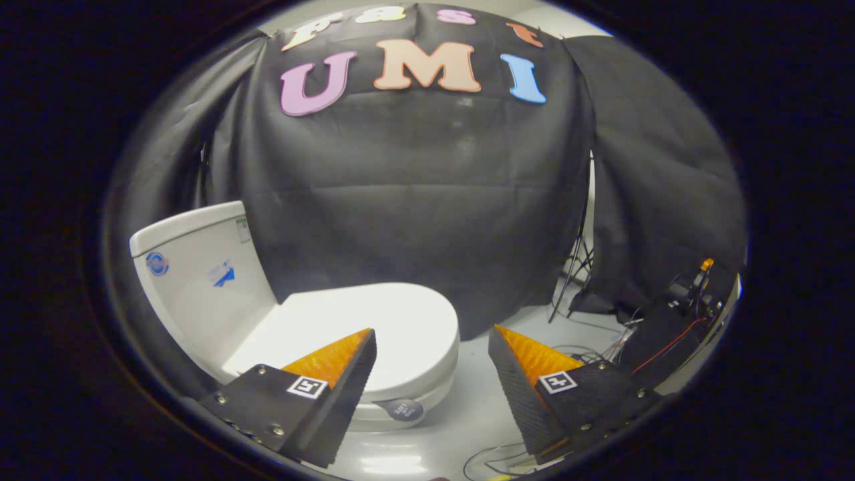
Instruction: Open the toilet lid.
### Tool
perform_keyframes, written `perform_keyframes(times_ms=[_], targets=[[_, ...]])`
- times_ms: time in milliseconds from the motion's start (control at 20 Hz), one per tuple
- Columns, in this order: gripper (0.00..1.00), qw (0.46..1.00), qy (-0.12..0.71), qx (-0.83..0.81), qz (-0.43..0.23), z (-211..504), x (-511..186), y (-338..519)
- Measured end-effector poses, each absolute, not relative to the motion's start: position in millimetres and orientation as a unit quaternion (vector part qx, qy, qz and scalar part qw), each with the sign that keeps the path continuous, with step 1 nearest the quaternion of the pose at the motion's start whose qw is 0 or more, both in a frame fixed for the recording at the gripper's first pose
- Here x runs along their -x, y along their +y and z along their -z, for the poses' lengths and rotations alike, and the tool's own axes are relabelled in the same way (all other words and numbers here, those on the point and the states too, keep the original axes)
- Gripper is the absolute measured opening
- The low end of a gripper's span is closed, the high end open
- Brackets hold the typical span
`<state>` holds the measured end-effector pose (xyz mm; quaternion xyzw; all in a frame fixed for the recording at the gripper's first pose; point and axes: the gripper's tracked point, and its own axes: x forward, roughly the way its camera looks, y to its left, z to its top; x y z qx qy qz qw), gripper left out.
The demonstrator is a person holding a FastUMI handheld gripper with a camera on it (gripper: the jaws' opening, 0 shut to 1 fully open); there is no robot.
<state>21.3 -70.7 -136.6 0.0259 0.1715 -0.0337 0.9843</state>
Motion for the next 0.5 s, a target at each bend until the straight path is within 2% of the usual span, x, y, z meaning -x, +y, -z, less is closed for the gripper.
perform_keyframes(times_ms=[500], targets=[[0.99, 0.924, 0.336, -0.169, 0.071, 241.4, 0.6, -99.1]])
